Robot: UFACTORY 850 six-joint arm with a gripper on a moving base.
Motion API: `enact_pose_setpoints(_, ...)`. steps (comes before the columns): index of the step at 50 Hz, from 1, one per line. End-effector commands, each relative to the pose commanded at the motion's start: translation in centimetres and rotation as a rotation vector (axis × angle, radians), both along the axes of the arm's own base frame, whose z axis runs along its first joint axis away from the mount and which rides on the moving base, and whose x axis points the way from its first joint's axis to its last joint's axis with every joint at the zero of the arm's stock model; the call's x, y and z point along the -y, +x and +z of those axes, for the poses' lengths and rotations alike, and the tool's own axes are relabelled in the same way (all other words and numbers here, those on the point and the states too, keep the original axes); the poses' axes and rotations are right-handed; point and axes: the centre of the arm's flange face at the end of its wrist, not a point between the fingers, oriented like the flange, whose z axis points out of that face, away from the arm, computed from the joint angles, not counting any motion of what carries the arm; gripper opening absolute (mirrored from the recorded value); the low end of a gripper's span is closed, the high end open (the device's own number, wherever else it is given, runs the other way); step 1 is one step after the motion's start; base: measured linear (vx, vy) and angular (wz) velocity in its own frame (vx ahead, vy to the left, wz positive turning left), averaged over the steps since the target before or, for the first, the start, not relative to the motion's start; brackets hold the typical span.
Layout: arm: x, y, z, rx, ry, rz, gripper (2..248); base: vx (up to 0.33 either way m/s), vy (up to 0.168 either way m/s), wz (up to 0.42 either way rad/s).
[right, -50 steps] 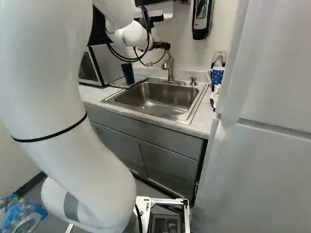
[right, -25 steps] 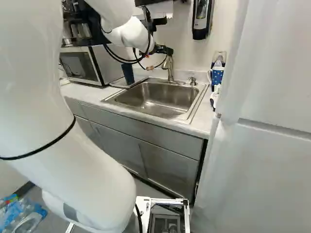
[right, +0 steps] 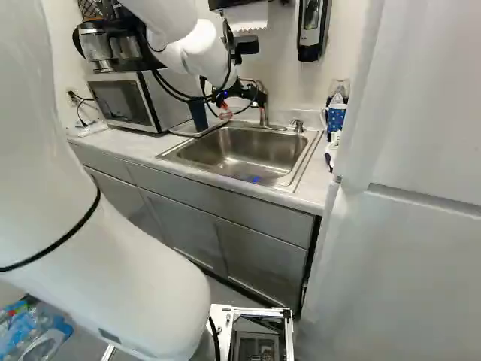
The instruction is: Rinse the cup and place it in the tray
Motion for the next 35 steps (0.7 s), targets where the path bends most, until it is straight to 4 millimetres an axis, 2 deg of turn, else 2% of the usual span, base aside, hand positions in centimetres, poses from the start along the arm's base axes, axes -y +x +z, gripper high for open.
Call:
enact_pose_setpoints(19, -0.2, -2.8, -1.4, -0.193, 0.038, 0.001, 247, 0.0, 0.0, 0.0)
enact_pose_setpoints(35, -0.2, -2.8, -1.4, -0.193, 0.038, 0.001, 247, 0.0, 0.0, 0.0)
